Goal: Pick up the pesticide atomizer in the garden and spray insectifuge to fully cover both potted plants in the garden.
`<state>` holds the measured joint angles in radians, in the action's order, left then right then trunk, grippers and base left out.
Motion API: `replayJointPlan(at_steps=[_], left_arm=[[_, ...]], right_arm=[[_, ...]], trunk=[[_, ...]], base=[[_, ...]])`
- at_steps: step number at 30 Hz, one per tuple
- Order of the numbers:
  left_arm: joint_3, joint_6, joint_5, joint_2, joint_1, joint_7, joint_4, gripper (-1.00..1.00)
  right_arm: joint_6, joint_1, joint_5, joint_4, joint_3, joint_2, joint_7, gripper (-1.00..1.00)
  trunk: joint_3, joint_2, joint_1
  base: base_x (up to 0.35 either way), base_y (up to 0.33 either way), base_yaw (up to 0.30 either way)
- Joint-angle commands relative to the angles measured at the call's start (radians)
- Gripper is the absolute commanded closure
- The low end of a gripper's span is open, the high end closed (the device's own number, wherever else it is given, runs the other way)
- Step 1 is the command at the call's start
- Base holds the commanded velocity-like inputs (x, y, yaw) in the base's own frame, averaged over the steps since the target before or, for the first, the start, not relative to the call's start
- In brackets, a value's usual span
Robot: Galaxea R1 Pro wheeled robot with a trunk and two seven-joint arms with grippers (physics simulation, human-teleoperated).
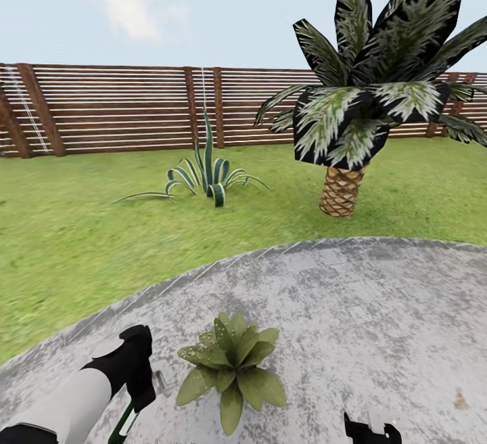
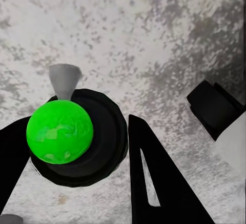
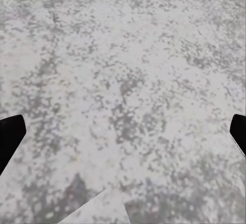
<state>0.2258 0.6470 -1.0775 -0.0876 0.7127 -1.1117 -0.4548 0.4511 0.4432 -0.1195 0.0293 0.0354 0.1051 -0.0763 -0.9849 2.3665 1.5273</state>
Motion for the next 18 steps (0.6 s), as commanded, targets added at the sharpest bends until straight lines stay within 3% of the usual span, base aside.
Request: replayJointPlan(at_steps=[1, 7, 18], left_arm=[[0.004, 0.008, -0.002, -0.001, 0.001, -0.007, -0.002, 1.00], [0.002, 0.010, -0.002, 0.002, 0.001, 0.040, 0.004, 1.00], [-0.008, 0.010, 0.001, 0.004, -0.001, 0.042, 0.011, 1.00]], right_arm=[[0.003, 0.000, -0.009, 0.000, 0.004, 0.001, 0.001, -1.00], [0.003, 0.000, -0.009, 0.001, 0.004, 0.005, 0.001, -1.00], [0.003, 0.000, -0.009, 0.001, 0.004, 0.005, 0.001, -1.00]], trunk=[[-0.001, 0.000, 0.000], [-0.001, 0.000, 0.000], [-0.001, 0.000, 0.000]], base=[[0.008, -0.271, 0.275], [-0.043, -0.164, 0.075], [-0.001, -0.012, 0.239]])
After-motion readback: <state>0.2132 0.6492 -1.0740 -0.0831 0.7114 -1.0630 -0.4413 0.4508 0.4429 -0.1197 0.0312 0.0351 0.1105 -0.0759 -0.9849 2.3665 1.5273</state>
